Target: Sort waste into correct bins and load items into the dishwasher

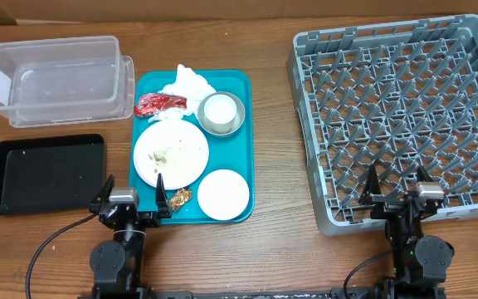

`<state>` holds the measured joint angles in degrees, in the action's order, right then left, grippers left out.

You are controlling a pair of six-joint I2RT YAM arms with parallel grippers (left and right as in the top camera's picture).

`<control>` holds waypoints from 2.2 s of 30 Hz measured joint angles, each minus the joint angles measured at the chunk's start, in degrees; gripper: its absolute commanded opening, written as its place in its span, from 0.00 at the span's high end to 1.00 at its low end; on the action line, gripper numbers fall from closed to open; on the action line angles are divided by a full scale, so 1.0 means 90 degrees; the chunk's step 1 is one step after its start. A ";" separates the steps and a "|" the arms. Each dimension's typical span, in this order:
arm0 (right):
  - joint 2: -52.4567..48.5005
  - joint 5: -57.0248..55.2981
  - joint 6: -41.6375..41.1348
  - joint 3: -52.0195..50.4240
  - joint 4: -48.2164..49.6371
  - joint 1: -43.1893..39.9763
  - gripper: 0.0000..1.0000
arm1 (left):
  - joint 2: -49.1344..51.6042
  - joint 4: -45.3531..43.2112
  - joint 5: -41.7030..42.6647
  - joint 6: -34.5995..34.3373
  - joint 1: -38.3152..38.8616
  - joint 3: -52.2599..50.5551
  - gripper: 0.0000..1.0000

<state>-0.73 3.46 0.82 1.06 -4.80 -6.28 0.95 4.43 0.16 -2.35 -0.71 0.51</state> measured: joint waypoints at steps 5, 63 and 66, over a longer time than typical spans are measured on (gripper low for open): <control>0.0000 -0.0002 0.0000 0.0000 0.0000 0.0000 0.00 | 0.0000 0.0000 0.0000 0.0000 0.0000 0.0000 0.00; 0.0000 -0.0002 0.0002 0.0000 0.0005 0.0000 0.00 | 0.0000 -0.0134 0.0882 -0.1124 0.0000 0.0000 0.00; 0.0000 -0.0002 0.0000 0.0000 0.0000 0.0000 0.00 | 0.0000 -0.0189 0.1627 -0.2363 0.0000 0.0000 0.00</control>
<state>-0.73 3.44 0.82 1.06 -4.80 -6.28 0.95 2.72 14.81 -23.62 -0.71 0.51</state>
